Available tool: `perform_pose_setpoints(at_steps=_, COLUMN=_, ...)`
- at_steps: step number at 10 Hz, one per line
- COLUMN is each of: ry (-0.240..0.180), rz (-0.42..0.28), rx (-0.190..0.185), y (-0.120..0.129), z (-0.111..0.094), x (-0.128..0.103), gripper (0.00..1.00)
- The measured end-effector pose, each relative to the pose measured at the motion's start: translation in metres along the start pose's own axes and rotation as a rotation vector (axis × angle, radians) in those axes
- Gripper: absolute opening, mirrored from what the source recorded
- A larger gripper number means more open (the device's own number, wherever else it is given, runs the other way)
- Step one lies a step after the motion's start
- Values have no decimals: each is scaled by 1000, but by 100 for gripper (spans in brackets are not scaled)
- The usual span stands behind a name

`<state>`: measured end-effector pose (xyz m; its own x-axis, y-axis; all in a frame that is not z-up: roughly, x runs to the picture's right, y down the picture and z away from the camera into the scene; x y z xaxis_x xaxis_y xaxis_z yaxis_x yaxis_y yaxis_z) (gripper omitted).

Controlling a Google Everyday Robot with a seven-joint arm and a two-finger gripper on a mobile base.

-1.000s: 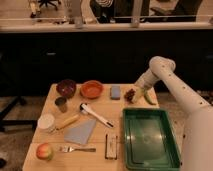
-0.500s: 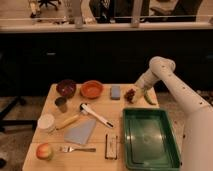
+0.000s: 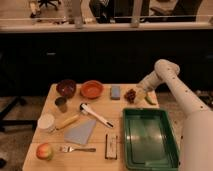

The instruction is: Place grapes in tray

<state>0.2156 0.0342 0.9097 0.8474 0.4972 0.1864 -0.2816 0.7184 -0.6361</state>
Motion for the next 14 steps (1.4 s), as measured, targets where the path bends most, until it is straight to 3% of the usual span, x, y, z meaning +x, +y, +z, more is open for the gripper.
perform_pose_setpoints(at_steps=6, ry=-5, rz=11, rx=2, y=-21, z=12, x=0, gripper=80)
perform_pose_setpoints(at_steps=14, ry=54, rz=37, rx=12, y=-37, z=36, x=16, gripper=80)
